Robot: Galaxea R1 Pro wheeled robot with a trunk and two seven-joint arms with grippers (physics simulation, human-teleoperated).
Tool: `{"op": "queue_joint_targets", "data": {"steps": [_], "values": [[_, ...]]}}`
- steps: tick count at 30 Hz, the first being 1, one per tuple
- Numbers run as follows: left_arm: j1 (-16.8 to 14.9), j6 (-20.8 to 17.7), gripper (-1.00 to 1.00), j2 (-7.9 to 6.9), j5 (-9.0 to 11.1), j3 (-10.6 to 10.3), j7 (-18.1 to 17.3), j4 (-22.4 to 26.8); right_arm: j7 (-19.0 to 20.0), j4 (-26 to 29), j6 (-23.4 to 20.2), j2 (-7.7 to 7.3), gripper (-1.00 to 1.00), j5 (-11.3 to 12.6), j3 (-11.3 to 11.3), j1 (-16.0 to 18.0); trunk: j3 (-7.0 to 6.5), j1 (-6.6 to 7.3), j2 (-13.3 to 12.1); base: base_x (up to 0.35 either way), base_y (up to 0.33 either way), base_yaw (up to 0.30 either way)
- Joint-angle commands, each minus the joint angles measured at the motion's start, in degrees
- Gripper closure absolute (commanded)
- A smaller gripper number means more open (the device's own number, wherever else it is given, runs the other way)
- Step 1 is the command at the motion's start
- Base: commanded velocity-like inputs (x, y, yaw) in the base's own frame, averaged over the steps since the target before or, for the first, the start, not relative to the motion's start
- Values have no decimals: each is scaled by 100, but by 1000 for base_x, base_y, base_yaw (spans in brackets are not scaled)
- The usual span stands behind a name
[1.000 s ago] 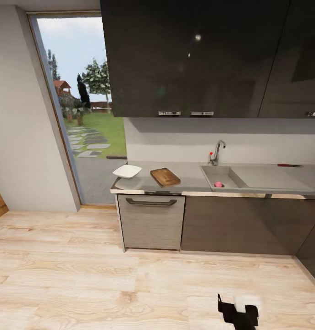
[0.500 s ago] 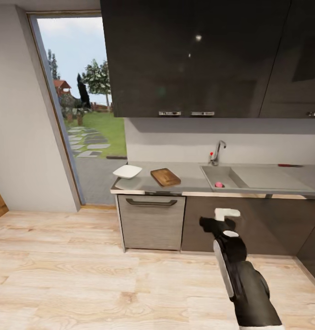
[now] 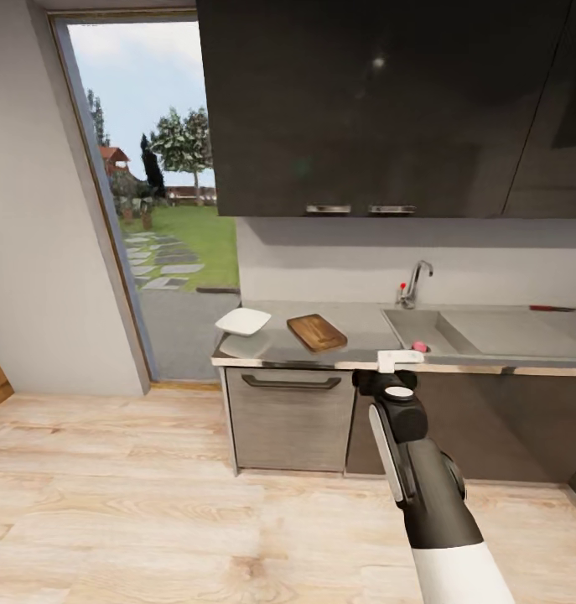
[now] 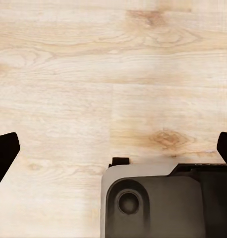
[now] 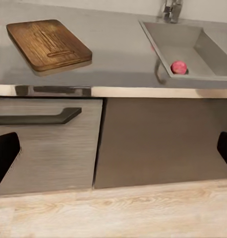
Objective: In the kitchen, take the Vidalia onion out of the sink, dice it on the chopping board with the paring knife, put the diced onion into the bowl on the countertop, then place both the paring knife and the chopping board into the sink.
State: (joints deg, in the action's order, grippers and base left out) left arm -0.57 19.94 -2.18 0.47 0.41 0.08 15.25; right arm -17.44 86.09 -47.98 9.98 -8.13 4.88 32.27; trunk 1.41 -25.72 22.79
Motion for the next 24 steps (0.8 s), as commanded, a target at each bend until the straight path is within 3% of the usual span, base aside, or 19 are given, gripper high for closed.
{"op": "queue_joint_targets", "data": {"steps": [1, 10, 24], "values": [[-5, 18, -100, -1, 3, 3, 1, -4, 9, 1, -40, 1, -100, -48, 5, 7, 13, -6, 13, 245, 195, 0], [-5, 18, -100, 3, 4, 3, 1, -4, 20, -2, -34, 1, -100, -48, -13, 7, 13, -6, 13, 255, 181, 0], [-5, 18, -100, -2, 0, -6, 1, -4, 43, -4, -20, 1, -100, -48, -344, 7, 13, -6, 13, 270, 103, 0]]}}
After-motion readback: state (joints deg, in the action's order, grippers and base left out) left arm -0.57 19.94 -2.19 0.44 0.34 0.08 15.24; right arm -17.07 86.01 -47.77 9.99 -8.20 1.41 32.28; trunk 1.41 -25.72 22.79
